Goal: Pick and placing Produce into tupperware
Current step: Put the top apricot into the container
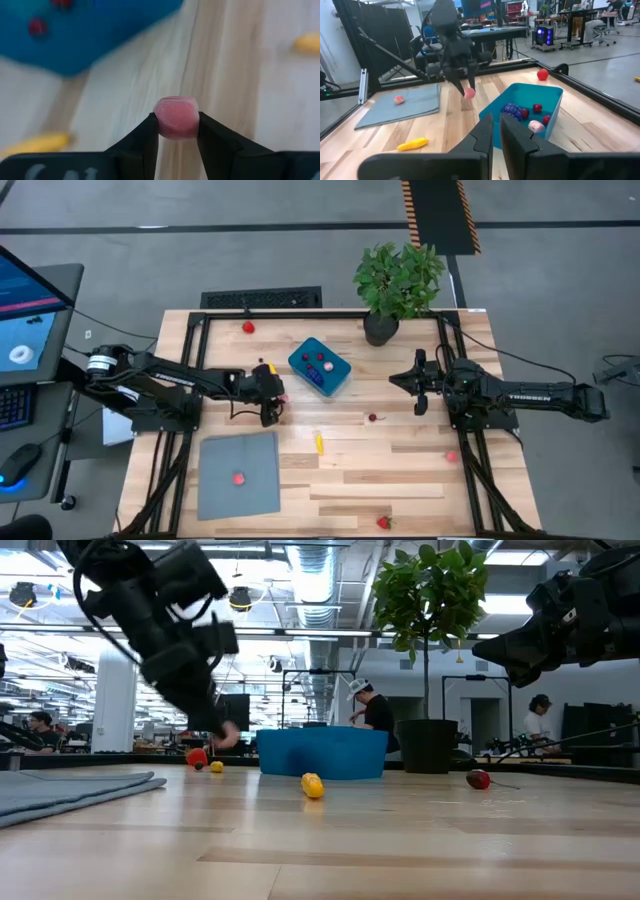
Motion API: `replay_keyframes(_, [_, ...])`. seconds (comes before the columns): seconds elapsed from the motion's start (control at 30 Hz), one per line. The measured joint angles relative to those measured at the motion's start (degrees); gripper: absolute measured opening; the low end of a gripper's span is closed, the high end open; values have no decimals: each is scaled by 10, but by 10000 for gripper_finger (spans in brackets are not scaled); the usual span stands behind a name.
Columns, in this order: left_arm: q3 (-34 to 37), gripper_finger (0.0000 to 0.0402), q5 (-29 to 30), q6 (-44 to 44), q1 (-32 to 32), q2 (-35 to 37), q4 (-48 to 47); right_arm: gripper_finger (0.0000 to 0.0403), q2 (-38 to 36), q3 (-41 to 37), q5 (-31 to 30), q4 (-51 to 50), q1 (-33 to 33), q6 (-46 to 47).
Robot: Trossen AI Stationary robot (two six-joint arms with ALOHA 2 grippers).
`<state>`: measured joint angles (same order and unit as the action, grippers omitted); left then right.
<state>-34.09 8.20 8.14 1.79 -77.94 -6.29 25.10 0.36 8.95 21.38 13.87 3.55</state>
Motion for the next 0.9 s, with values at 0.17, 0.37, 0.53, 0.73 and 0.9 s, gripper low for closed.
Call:
replay_keyframes(0.17, [0, 108, -9, -40, -1, 64, 66, 55, 0, 0, 0, -4, 0, 0])
replay_keyframes(0.37, [0, 106, -8, -60, -1, 201, 26, 55, 0, 0, 0, -20, 0, 0])
replay_keyframes(0.53, [0, 107, -4, -79, -11, 306, 7, 55, 0, 0, 0, -26, 0, 0])
replay_keyframes(0.73, [0, 107, 1, -76, -12, 423, -7, 55, 0, 0, 0, -27, 0, 9])
replay_keyframes(0.9, [0, 107, -38, -61, -12, 511, -49, 55, 0, 0, 0, -45, 0, 10])
